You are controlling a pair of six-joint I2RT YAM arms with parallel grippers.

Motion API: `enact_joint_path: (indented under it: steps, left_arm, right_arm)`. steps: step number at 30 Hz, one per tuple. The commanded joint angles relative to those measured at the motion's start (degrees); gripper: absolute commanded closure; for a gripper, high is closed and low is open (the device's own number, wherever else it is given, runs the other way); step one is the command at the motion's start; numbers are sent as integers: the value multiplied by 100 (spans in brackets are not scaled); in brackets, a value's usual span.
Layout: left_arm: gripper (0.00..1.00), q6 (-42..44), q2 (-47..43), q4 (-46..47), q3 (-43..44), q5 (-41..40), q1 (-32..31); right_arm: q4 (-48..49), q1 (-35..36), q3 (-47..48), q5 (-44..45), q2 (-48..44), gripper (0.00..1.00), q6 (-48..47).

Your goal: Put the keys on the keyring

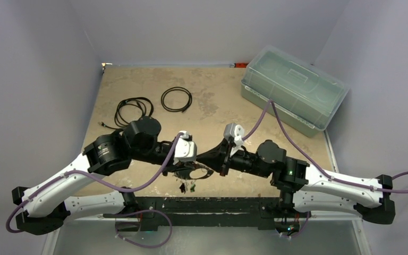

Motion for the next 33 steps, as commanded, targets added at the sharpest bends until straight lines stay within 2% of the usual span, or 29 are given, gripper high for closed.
enact_joint_path:
  steps: [1,8,13,18,22,24,26,28,33]
  left_arm:
    - [100,123,-29,524,20,-1154,-5]
    - [100,209,41,771,-2,-2016,-15]
    - [100,285,-91,957,-104,-2454,-15]
    - [100,337,-231,1130,-193,-2696,-16]
    - [100,352,-168,1028,-166,-2346,-15]
    - [100,359,-147,930,-147,-2088,-20]
    - [100,347,-154,882,-126,-1901,-15]
    - [100,337,-184,831,-111,-1764,-16]
    - [100,310,-204,747,-73,-1388,-15]
  right_arm:
    - [-107,35,440,886,140,100,1161]
    - [-304,34,619,1385,596,100,1745]
    - [-406,21,592,1900,592,100,2153]
    - [-779,6,732,2089,699,100,2339]
    - [-802,3,646,2184,575,100,2074]
    - [-827,4,561,2359,399,84,1853]
    - [-894,1,478,2637,181,61,1658]
    - [-954,0,408,2885,-36,46,1464]
    - [-831,1,268,2892,-509,39,708]
